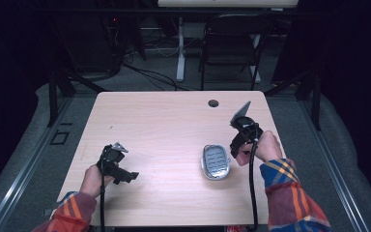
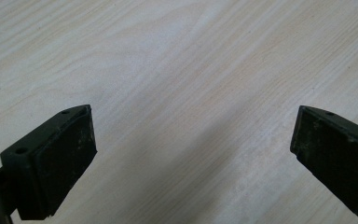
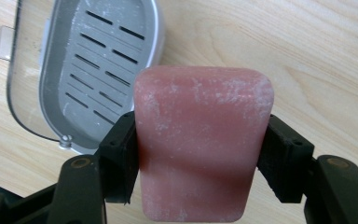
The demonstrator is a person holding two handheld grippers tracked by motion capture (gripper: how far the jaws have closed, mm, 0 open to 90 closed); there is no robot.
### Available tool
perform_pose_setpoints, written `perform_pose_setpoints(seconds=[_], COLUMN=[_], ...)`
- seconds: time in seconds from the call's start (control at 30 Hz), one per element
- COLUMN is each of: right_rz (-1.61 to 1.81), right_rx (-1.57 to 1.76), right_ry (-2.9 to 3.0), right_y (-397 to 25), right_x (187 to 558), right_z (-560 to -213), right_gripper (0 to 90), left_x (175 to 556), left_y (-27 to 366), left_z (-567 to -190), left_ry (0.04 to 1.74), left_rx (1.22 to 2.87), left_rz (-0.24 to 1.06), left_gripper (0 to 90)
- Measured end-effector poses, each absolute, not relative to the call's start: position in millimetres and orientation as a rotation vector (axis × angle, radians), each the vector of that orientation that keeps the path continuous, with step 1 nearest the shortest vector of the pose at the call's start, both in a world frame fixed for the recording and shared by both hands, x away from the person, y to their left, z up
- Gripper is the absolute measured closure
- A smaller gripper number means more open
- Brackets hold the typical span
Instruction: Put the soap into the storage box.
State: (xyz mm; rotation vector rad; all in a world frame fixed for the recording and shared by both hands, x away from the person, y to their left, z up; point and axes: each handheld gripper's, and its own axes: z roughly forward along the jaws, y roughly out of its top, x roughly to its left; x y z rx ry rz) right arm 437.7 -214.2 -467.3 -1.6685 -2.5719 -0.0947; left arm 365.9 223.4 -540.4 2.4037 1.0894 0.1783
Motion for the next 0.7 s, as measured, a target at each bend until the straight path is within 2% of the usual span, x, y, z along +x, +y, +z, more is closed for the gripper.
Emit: perform_pose_setpoints(seconds=[0.7], right_rz=[-0.053], right_rx=[-1.571], right_ry=[-2.625], right_y=[-170], right_x=[443], right_z=[-467], right_gripper=[37.2], left_x=[366], left_y=[223], left_z=[-541], left_ry=[1.087], left_rx=[2.411], left_rz=[0.179], left_gripper=[0.1])
